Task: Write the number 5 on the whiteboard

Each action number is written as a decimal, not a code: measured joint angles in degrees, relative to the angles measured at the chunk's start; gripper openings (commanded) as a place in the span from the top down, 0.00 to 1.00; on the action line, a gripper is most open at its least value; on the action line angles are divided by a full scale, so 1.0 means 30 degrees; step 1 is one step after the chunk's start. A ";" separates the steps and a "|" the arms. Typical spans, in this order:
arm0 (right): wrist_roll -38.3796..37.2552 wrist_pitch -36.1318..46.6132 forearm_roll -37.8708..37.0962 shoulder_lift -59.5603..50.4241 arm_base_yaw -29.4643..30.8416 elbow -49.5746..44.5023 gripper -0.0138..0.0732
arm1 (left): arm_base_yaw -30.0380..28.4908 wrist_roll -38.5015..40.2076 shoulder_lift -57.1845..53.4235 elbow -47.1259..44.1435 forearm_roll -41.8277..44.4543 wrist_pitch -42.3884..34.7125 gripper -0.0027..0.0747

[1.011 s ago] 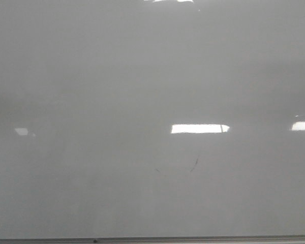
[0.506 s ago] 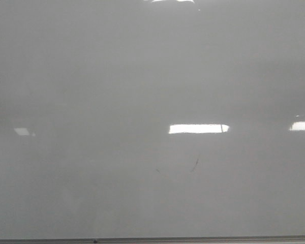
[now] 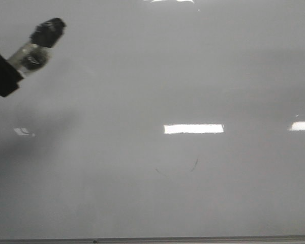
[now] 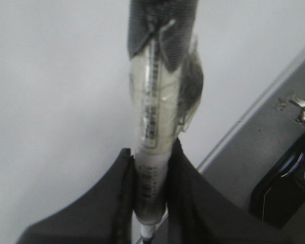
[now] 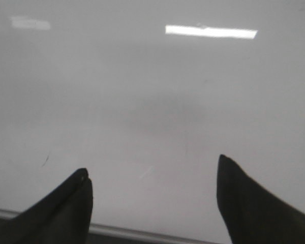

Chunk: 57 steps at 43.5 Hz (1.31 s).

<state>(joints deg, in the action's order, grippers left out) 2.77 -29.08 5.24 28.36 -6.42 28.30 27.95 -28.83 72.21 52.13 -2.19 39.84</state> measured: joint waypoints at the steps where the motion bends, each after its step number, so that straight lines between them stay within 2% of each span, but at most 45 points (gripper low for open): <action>1: 0.0152 -0.0188 0.0000 0.0519 -0.0387 0.0218 0.22 | 0.0597 -0.0291 0.0000 0.0078 0.0000 0.0145 0.99; 9: 0.1995 -0.2041 0.0172 0.3394 -0.3395 0.1737 0.22 | 0.5054 -0.1828 0.0000 0.0253 0.0531 0.0964 0.99; 18: 0.5148 -0.3746 0.1501 0.6050 -0.7777 0.4321 0.22 | 0.8037 -0.2043 0.0000 0.0253 0.1243 0.1407 0.99; 24: 0.7054 -0.4618 0.1891 0.8181 -1.0836 0.6088 0.22 | 0.8690 -0.2043 0.0000 0.0253 0.1403 0.1452 0.99; 31: 0.7487 -0.4581 0.2067 1.0460 -1.3281 0.7431 0.22 | 0.8724 -0.2043 0.0000 0.0253 0.1439 0.1452 0.99; 45: 0.8269 -0.5041 0.2382 1.3920 -1.4674 1.0054 0.23 | 0.8724 -0.2043 0.0000 0.0253 0.1509 0.1452 0.99; 50: 0.8348 -0.5547 0.2537 1.4663 -1.4822 1.0816 0.32 | 0.8724 -0.2055 0.0000 0.0253 0.1509 0.1452 0.99; 57: 0.8348 -0.6042 0.2548 1.5183 -1.4822 1.1081 0.60 | 0.8724 -0.2055 0.0000 0.0253 0.1509 0.1452 0.99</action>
<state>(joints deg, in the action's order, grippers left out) 27.81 -47.21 12.88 73.91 -50.89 61.54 54.12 -34.99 72.21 52.89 2.33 44.19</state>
